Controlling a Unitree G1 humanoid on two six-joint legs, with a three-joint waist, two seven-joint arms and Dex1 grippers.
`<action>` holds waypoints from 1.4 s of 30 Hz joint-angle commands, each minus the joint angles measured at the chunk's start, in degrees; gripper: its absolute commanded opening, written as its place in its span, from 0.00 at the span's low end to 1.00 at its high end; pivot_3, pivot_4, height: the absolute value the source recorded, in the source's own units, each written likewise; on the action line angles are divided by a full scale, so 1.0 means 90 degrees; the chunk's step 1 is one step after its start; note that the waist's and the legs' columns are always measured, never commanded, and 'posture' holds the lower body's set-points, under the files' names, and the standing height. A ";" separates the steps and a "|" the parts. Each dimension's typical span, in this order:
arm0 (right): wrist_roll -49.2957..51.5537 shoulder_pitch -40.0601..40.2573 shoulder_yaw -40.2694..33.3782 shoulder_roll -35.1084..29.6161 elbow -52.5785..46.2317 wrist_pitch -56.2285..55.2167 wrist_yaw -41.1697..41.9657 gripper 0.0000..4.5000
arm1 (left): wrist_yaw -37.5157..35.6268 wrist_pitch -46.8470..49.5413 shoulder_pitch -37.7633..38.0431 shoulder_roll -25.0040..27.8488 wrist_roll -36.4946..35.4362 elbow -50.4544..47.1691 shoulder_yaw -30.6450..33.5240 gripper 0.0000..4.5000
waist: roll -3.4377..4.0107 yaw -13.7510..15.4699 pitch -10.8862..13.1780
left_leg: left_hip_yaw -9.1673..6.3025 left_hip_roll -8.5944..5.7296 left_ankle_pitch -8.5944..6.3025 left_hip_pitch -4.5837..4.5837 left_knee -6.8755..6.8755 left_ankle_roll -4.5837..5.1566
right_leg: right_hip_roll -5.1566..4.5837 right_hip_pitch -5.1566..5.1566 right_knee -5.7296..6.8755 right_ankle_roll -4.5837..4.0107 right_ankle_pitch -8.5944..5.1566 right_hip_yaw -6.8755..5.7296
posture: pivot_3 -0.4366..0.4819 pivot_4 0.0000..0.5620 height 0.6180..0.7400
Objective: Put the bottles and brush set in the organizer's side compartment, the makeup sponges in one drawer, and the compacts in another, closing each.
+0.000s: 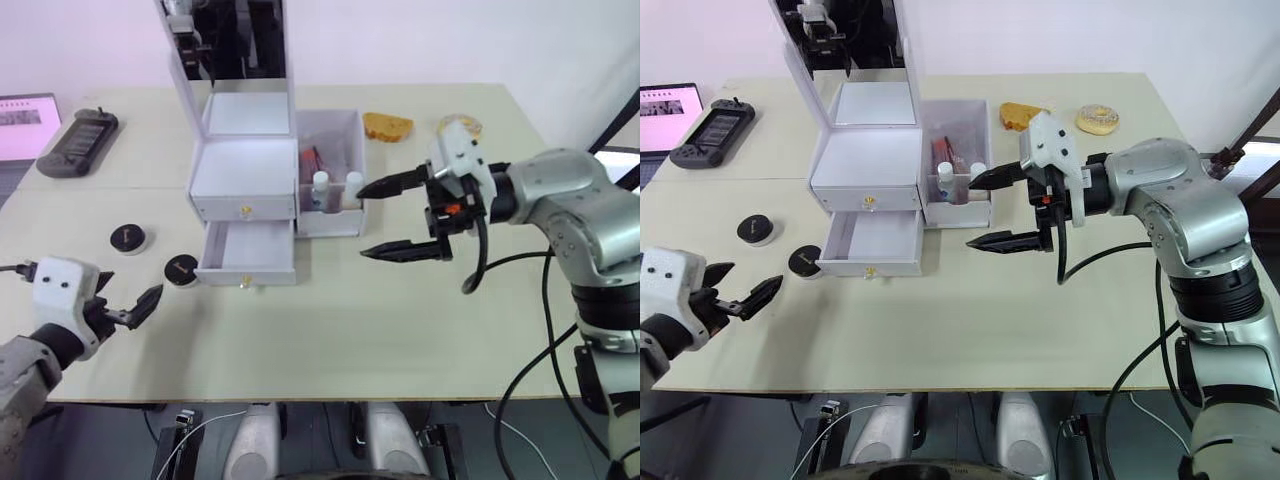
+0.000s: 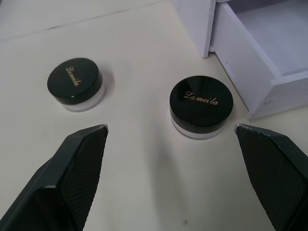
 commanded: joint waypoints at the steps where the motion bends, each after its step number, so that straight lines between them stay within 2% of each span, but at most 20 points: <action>1: 0.0026 -0.0233 -0.0123 -0.0002 -0.0153 -0.0042 -0.0041 1.00 | 0.0147 0.0139 -0.0172 0.0003 0.0084 -0.0077 -0.0243 0.99 | 0.0000 0.0001 0.0000 | 0.0000 0.0000 0.0000 0.0000 0.0000 0.0000 | 0.0001 0.0000 0.0001 0.0000 0.0000 0.0000 | 0.48 0.27 1.00; 9: -0.0029 -0.0309 -0.0265 -0.0090 -0.0181 -0.0018 -0.0254 1.00 | 0.0137 0.0183 -0.0887 0.0092 0.0424 0.0588 -0.1132 0.99 | 0.0000 0.0001 0.0000 | 0.0001 0.0000 0.0000 0.0001 0.0005 0.0000 | 0.0002 -0.0001 0.0003 -0.0003 0.0003 0.0001 | 0.48 0.27 1.00; 18: -0.0032 -0.0259 -0.0378 -0.0238 -0.0350 0.0075 -0.0421 1.00 | 0.0004 -0.0135 -0.1447 -0.0011 0.0852 0.1407 -0.1710 0.99 | -0.0001 -0.0001 -0.0001 | 0.0003 0.0001 0.0001 0.0001 0.0000 0.0001 | 0.0003 -0.0005 0.0005 -0.0002 0.0003 0.0004 | 0.48 0.27 1.00; 33: 0.0122 -0.0266 -0.0401 -0.0298 -0.0551 0.0263 -0.0548 1.00 | -0.0745 -0.1182 -0.2086 0.0017 0.1279 0.2809 -0.2117 0.99 | -0.0001 0.0005 -0.0001 | 0.0005 0.0001 0.0001 0.0001 0.0000 0.0000 | 0.0003 -0.0006 0.0006 -0.0002 0.0004 0.0005 | 0.48 0.27 1.00; 36: 0.0135 -0.0274 -0.0411 -0.0299 -0.0578 0.0285 -0.0576 1.00 | -0.0803 -0.1333 -0.2174 -0.0009 0.1353 0.3018 -0.2105 0.81 | -0.0001 0.0004 -0.0001 | 0.0004 0.0001 0.0001 0.0001 0.0003 0.0000 | 0.0003 -0.0005 0.0007 -0.0001 0.0005 0.0005 | 0.48 0.27 1.00; 38: 0.0130 -0.0265 -0.0406 -0.0313 -0.0582 0.0277 -0.0572 1.00 | -0.0884 -0.1367 -0.2201 0.0021 0.1344 0.3073 -0.2077 0.60 | -0.0001 0.0000 -0.0001 | 0.0005 0.0001 0.0001 0.0001 0.0005 0.0000 | 0.0002 -0.0004 0.0006 -0.0001 0.0005 0.0005 | 0.48 0.27 1.00; 42: 0.0116 -0.0235 -0.0381 -0.0343 -0.0587 0.0245 -0.0534 1.00 | -0.1043 -0.1298 -0.2150 0.0201 0.1259 0.2971 -0.1861 0.59 | -0.0001 -0.0001 -0.0001 | 0.0005 0.0001 0.0001 0.0001 0.0000 0.0000 | 0.0003 -0.0006 0.0007 -0.0001 0.0005 0.0005 | 0.48 0.27 1.00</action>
